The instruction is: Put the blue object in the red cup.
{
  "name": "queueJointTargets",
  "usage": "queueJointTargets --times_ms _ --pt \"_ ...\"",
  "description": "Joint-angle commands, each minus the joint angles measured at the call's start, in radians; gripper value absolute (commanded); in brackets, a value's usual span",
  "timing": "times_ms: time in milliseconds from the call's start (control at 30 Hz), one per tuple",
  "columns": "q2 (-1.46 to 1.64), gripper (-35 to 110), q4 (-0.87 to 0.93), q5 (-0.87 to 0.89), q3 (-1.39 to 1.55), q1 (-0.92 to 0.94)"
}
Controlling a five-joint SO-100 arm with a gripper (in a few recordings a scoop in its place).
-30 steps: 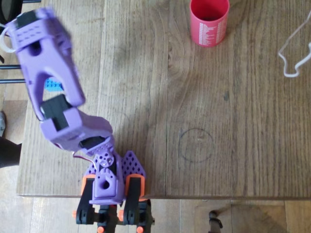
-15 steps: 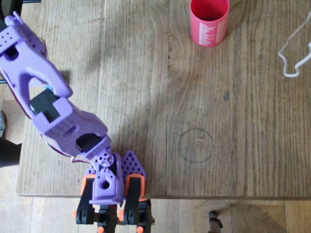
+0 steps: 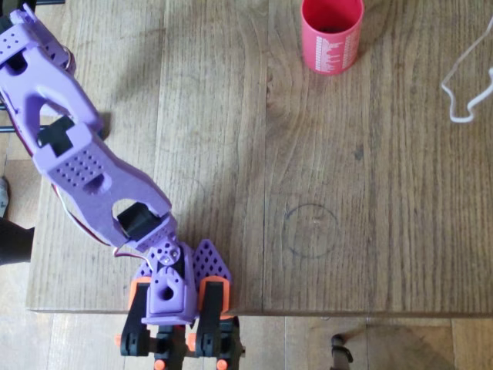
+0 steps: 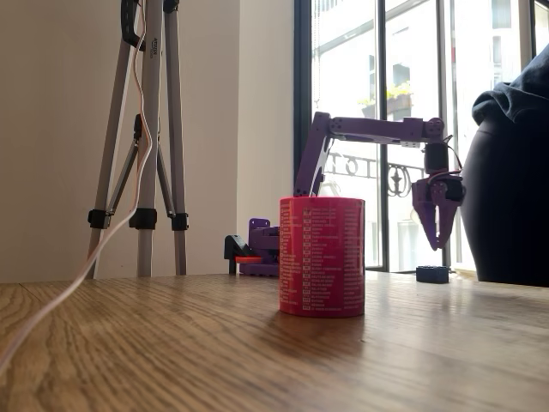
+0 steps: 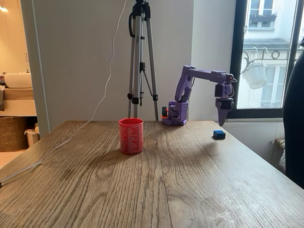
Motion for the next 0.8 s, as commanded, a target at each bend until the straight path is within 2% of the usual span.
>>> queueJointTargets --times_ms 0,67,133,200,367,767 --pt "-0.021 1 0.038 -0.017 -0.074 -0.014" --pt "-0.028 5 0.054 -0.046 -0.077 -0.025" --pt "-0.038 20 0.077 -0.083 -0.078 -0.041" --pt "-0.048 66 0.138 -0.011 -0.078 -0.057" --pt "-0.051 69 0.178 -0.014 -0.083 -0.067" --pt "-0.137 65 0.222 -0.02 -0.089 -0.126"
